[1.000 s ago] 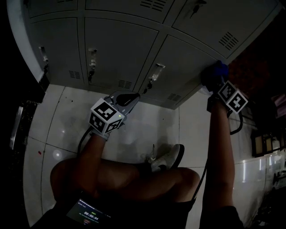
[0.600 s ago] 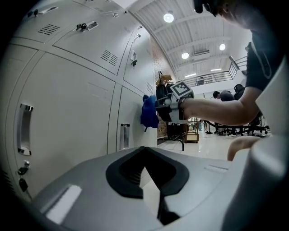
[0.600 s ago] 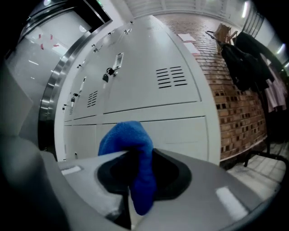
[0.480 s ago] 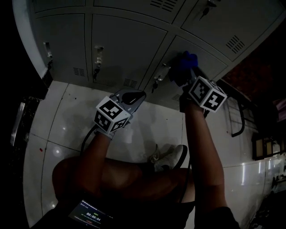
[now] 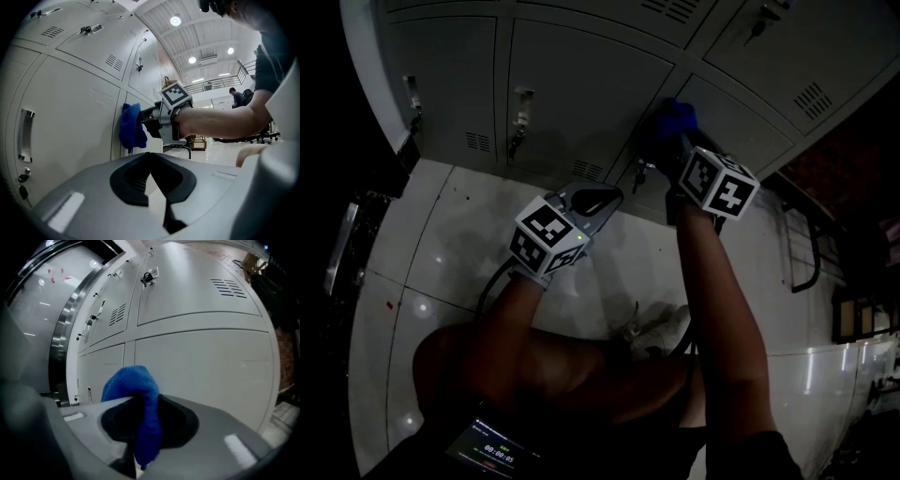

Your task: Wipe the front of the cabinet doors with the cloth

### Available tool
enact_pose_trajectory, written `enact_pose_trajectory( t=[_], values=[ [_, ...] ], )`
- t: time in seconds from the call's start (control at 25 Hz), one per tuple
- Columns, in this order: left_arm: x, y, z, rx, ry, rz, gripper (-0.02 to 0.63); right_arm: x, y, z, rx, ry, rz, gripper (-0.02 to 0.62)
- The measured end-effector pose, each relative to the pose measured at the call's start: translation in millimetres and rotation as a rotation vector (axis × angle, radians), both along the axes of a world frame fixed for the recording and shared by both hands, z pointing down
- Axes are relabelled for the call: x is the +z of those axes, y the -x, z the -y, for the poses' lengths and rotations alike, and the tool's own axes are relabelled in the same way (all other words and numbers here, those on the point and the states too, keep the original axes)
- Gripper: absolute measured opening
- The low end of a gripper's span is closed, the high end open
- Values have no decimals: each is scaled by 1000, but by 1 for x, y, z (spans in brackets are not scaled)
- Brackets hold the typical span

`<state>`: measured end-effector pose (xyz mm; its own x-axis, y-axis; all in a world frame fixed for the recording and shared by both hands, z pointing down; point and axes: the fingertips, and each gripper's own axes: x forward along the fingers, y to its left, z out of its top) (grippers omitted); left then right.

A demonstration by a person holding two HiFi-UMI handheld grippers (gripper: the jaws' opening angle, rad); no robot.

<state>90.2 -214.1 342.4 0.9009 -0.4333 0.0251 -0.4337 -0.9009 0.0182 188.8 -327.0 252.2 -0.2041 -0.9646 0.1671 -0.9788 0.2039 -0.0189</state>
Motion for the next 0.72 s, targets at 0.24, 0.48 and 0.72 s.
enact_pose_trajectory(
  t=[0.24,0.48,0.72],
  values=[
    [4,-1,-1,2,-1,20,2,4,-42,-10,54,14,20,77],
    [8,-5,-2,8,-3,43,1,3,-111,-25,154,21,28,77],
    [12,-8,-2,12,-2,57,0,4,-186,-44,284,31,61,77]
  ],
)
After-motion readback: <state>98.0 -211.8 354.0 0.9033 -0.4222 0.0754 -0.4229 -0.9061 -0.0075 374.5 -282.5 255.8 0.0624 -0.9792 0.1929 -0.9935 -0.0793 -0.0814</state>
